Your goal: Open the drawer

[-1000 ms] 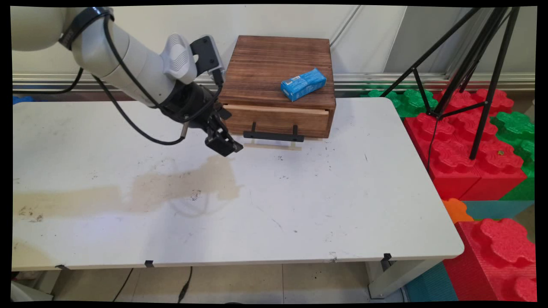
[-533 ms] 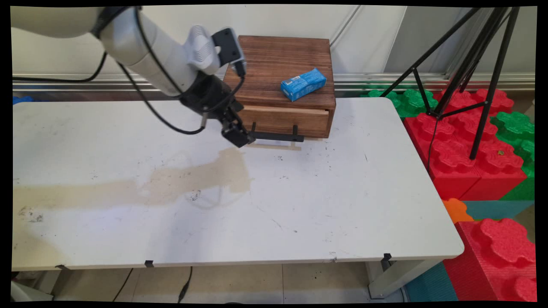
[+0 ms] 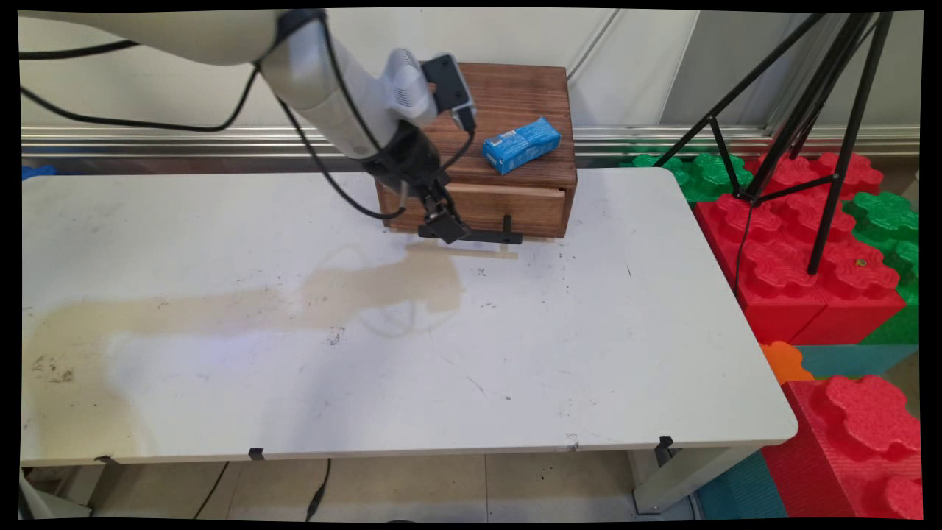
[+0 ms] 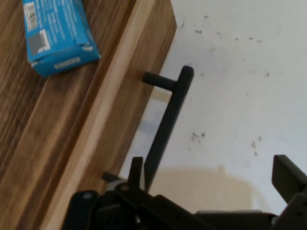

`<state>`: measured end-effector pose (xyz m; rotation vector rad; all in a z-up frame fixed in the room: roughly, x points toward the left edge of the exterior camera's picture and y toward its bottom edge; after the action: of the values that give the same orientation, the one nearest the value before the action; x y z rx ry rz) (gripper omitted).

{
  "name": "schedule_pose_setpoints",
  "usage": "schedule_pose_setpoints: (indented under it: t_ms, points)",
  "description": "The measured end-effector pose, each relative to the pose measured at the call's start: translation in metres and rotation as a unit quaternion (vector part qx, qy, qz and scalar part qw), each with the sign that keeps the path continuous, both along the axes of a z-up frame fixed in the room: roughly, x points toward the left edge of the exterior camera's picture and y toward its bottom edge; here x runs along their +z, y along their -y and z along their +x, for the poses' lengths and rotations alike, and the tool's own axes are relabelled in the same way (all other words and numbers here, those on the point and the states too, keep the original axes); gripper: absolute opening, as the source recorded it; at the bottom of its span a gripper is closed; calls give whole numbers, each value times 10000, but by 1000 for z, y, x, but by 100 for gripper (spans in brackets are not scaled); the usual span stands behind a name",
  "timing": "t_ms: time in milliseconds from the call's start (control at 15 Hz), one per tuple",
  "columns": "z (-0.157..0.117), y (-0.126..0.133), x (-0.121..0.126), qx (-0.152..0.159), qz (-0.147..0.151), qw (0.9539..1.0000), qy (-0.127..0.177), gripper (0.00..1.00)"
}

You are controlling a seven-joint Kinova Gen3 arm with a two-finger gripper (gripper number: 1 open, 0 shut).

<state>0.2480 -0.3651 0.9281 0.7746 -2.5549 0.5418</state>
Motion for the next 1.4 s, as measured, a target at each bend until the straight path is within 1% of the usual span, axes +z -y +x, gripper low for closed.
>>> schedule_pose_setpoints:
  t_ms: [267, 467, 733, 1133, 1400]
  points:
    - [-13, 26, -21, -56, 57, 9999, 72, 100]
    - [-19, 38, -33, -83, 103, 9999, 107, 100]
    - [-28, 56, -58, -109, 200, 9996, 173, 100]
    - [-39, 73, -89, -164, 338, 9990, 233, 100]
    - [-43, 80, -105, -177, 427, 9986, 255, 100]
